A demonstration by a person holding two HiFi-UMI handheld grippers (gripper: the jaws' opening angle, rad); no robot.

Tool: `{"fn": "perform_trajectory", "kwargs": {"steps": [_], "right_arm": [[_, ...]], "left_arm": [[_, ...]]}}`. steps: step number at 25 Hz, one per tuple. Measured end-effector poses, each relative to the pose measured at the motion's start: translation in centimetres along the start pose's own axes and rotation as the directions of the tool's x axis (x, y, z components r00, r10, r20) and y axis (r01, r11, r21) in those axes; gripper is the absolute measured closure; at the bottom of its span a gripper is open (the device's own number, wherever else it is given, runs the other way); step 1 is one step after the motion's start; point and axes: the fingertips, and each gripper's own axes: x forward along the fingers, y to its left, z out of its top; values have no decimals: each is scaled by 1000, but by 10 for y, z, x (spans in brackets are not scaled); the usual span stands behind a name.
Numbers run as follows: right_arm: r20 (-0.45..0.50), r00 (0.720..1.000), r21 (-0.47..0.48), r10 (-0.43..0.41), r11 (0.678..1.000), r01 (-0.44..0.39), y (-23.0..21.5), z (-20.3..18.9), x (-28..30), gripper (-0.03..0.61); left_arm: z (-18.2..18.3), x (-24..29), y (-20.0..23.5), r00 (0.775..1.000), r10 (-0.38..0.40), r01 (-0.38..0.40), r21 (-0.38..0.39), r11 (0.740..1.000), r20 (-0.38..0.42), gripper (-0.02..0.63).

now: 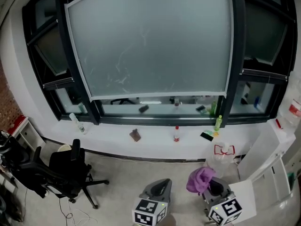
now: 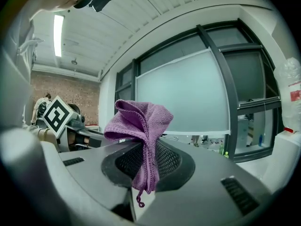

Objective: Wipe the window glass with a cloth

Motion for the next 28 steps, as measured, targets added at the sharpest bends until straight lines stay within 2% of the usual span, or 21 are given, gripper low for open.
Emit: {"fn": "perform_trajectory", "kwargs": {"steps": [9,13,21,28], "right_arm": [[1,1000,-4,-12,1000,12,-35,-2,38,528],[-13,1000,4,-17,1000,17,-53,-6,68,528],[-34,999,-7,-28,1000,28,-87,-1,146,528],[-38,999,-27,-38,999,37,-118,22,231,528]], "left_arm": [[15,52,29,1000,-16,16,27,1000,-3,609],[24,82,46,1000,-26,26,11,1000,5,609],[39,147,104,999,-43,43,-1,999,-24,609],[74,201,163,998,-61,61,4,998,-27,609]]}}
